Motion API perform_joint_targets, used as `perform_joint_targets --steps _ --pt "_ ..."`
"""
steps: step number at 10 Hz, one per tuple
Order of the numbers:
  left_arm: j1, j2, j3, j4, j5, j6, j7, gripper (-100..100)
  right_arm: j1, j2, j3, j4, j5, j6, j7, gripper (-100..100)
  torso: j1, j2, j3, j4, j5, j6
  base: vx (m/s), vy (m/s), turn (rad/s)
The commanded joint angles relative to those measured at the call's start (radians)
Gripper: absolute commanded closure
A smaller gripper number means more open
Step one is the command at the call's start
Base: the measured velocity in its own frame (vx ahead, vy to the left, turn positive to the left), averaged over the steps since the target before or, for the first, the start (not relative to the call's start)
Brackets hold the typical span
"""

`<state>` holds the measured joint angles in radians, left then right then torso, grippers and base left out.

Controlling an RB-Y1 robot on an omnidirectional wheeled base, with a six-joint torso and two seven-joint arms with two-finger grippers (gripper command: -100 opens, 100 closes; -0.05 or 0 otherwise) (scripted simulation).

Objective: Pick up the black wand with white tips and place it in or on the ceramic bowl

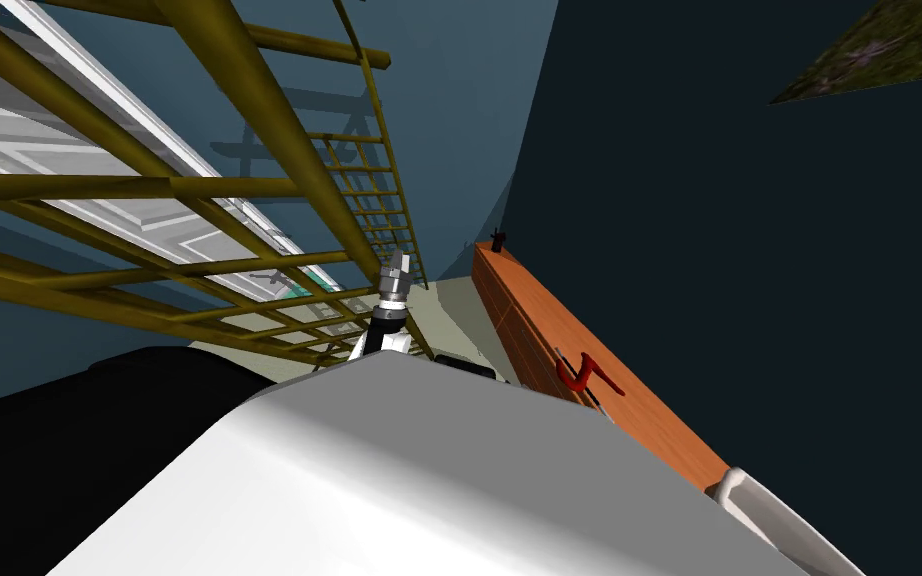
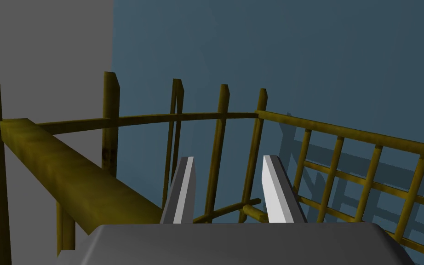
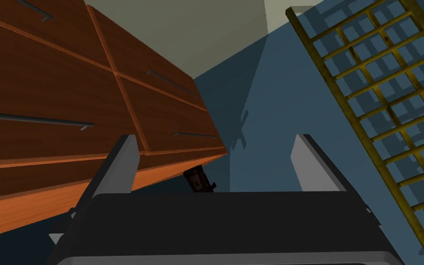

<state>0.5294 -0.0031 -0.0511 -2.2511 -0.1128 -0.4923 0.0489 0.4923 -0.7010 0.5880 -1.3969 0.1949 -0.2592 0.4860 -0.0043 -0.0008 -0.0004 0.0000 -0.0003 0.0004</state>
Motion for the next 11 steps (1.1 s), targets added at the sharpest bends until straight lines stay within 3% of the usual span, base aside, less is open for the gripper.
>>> perform_joint_targets --steps 1,11 --pt "0.000 0.000 0.000 0.000 0.000 0.000 0.000 0 -0.013 -0.042 0.024 0.049 -0.001 0.014 0.010 -100 0.000 0.000 0.000 0.000 0.000 0.000 0.042 -0.063 0.151" --pt "0.000 0.000 0.000 0.000 0.000 0.000 0.000 0 -0.043 -0.227 0.115 0.239 -0.007 0.048 0.046 -100 0.001 0.000 0.000 0.000 0.000 0.000 0.033 -0.053 0.087"
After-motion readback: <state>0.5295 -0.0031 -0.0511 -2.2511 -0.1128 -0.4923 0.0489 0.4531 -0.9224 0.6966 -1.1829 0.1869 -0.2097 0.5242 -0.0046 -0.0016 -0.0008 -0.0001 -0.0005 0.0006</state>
